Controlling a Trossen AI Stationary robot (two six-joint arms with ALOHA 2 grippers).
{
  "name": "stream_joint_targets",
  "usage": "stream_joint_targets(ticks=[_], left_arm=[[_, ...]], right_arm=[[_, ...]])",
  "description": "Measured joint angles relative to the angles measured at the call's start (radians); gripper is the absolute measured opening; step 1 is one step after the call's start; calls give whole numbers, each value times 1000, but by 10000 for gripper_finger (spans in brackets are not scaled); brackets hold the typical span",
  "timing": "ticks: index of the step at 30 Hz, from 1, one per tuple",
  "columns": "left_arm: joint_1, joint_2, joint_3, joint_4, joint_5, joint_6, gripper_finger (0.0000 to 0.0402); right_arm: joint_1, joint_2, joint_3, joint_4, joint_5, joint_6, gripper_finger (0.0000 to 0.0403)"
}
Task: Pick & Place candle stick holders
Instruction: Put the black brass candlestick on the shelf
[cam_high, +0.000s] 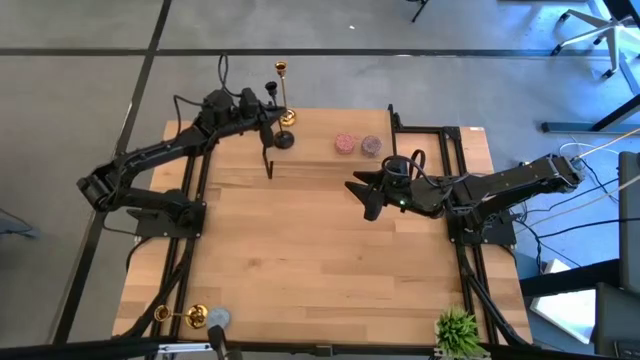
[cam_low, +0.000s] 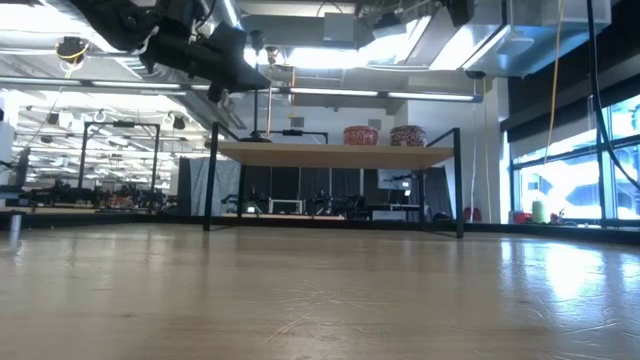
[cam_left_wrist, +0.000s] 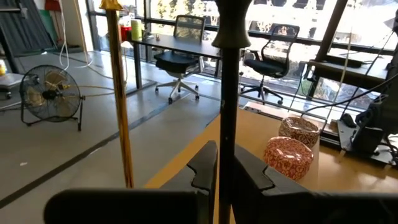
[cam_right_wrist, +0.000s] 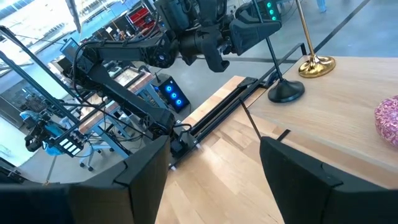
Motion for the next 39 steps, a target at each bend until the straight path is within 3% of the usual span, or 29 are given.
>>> stream_joint_targets(ticks=[10,27,39], left_arm=[[-38,0,0,-1,-52,4,28],[-39,0,0,0,-47,-72,31],[-39,0,0,-1,-47,-63,74]], right_arm=[[0,0,0,-15,0,0,254],[0,0,0,-15,0,0,254],[0,0,0,-15,-8,0,254]])
